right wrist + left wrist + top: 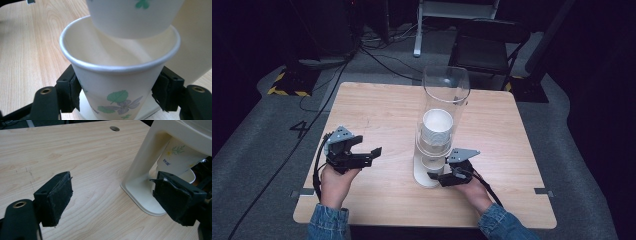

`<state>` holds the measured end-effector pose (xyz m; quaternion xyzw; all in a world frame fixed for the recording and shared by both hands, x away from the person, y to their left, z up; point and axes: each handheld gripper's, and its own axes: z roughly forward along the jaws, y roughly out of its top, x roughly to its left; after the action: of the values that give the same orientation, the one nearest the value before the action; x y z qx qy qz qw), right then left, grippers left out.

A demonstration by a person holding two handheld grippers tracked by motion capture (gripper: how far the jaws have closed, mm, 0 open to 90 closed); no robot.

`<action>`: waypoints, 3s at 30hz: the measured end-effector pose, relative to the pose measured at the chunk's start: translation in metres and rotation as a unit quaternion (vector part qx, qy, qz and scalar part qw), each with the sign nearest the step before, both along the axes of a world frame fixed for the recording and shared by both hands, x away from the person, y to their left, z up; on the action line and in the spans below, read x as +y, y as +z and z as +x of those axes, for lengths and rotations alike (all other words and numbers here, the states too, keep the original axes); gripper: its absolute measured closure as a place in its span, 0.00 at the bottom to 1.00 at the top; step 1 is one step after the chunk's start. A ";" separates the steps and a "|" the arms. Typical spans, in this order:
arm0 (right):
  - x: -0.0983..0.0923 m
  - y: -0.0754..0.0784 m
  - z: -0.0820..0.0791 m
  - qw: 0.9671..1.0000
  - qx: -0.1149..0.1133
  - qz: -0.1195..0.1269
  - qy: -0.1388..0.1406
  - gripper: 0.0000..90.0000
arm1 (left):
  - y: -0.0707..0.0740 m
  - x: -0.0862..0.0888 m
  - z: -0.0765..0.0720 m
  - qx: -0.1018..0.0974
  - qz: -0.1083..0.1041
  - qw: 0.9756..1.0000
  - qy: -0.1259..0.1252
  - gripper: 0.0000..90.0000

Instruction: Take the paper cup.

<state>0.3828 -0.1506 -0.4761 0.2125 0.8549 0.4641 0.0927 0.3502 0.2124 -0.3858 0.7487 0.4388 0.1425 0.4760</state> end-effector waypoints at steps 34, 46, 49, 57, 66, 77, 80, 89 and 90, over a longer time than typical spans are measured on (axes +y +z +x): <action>-0.068 0.034 -0.005 0.993 -0.051 0.020 -0.101 0.36 | -0.004 -0.013 0.022 0.006 0.003 1.000 -0.006 0.18; -0.096 0.066 0.006 0.983 -0.076 0.069 -0.153 0.36 | -0.009 -0.006 0.014 0.013 0.020 1.000 0.018 0.18; -0.100 0.067 0.012 0.979 -0.083 0.077 -0.170 0.36 | -0.011 -0.003 0.011 0.012 0.026 0.999 0.037 0.18; -0.101 0.055 0.036 0.973 -0.079 0.070 -0.205 0.35 | -0.016 0.004 -0.001 0.004 0.045 0.996 0.078 0.18; -0.092 0.028 0.062 0.972 -0.052 0.049 -0.223 0.35 | -0.021 0.011 -0.011 -0.001 0.054 0.993 0.105 0.18; -0.073 0.000 0.075 0.979 -0.010 0.022 -0.203 0.35 | -0.024 0.013 -0.016 0.002 0.058 0.992 0.110 0.18; -0.071 -0.005 0.075 0.980 0.000 0.015 -0.199 0.35 | -0.024 0.012 -0.015 0.004 0.059 0.993 0.107 0.18; -0.068 -0.012 0.075 0.981 0.010 0.003 -0.194 0.34 | -0.025 0.011 -0.014 0.006 0.063 0.993 0.102 0.18; -0.068 -0.012 0.075 0.981 0.011 0.003 -0.193 0.33 | -0.025 0.011 -0.014 0.006 0.062 0.993 0.102 0.18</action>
<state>0.4577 -0.2190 -0.4880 0.3785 0.7973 0.4381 0.1706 0.3363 0.2230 -0.4105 0.7291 0.5059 0.2124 0.4091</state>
